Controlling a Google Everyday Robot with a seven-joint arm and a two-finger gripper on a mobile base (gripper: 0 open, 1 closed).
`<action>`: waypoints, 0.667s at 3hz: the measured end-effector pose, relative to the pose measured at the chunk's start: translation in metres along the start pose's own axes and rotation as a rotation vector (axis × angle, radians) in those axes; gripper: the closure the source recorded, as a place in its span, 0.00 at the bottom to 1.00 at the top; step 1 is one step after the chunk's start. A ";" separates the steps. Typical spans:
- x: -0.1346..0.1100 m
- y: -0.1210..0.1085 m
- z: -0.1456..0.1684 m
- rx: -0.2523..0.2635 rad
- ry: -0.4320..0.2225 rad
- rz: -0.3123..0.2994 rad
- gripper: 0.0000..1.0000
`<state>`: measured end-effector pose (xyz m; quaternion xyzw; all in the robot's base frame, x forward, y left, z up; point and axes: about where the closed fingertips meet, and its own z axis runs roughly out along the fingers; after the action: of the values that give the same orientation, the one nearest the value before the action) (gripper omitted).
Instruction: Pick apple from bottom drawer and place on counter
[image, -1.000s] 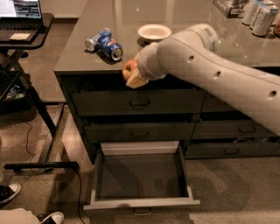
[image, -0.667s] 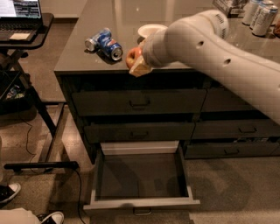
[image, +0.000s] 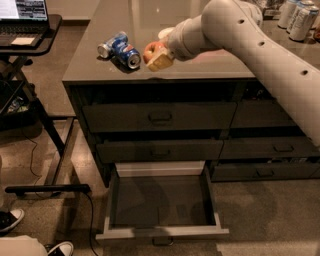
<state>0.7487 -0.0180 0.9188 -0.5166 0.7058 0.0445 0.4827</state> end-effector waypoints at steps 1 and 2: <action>-0.012 -0.027 -0.014 0.044 -0.036 0.020 1.00; -0.012 -0.027 -0.014 0.044 -0.036 0.020 1.00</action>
Offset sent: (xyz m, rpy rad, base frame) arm 0.0118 -0.0116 0.0264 0.0405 -0.0316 -0.0253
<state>0.7605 -0.0302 0.9467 -0.4978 0.7031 0.0432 0.5060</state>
